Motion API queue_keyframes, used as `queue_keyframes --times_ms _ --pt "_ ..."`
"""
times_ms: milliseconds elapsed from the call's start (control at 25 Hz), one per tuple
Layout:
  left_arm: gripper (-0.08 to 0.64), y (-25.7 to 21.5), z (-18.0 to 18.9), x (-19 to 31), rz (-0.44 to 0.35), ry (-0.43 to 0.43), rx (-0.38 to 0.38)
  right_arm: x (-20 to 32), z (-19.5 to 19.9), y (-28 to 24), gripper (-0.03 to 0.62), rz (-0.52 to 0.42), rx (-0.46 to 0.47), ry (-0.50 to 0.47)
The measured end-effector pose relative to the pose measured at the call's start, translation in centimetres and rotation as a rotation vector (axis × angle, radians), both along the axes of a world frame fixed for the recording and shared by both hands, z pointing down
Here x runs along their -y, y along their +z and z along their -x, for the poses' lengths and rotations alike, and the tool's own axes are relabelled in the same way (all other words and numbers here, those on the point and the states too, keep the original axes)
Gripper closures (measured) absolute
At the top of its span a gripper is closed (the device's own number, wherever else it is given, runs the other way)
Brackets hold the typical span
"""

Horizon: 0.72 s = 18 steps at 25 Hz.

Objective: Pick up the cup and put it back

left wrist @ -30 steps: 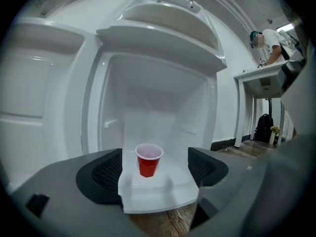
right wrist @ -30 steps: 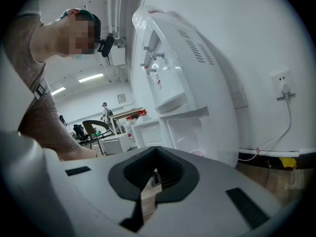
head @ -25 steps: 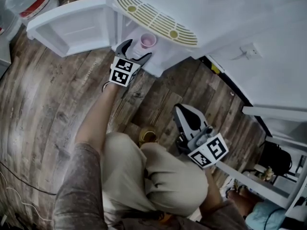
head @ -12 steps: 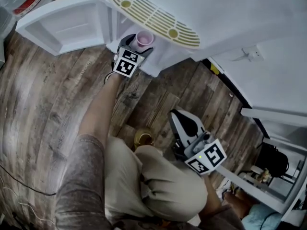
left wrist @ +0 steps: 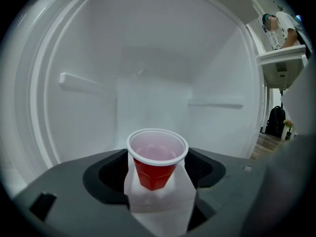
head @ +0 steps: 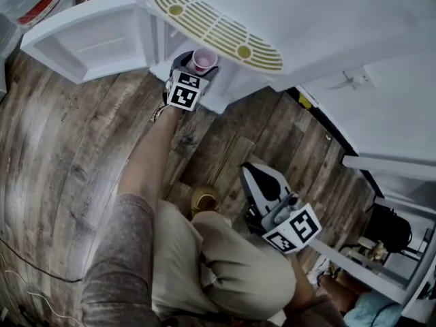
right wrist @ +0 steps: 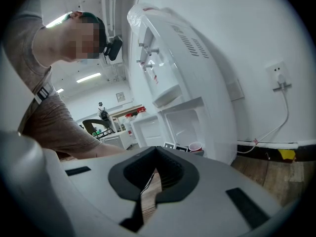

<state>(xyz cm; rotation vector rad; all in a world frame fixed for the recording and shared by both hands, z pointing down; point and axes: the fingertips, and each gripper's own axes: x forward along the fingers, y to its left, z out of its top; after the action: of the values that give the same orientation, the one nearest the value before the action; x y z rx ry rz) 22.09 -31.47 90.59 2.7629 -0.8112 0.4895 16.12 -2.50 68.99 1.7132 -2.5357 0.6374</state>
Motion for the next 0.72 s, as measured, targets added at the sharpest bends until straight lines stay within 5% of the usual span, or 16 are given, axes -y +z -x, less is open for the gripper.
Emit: queue_keyframes --times_ms 120,720 --pt "0.258 -0.4 0.2 0.3 -0.008 -0.01 0.0 0.0 0.0 0.2 0.589 0.004 -0.004 0.0" --pt "0.265 -5.8 4.3 -1.9 -0.005 0.032 -0.06 1.7 0.1 -0.2 0.589 -0.025 0.005 0.047"
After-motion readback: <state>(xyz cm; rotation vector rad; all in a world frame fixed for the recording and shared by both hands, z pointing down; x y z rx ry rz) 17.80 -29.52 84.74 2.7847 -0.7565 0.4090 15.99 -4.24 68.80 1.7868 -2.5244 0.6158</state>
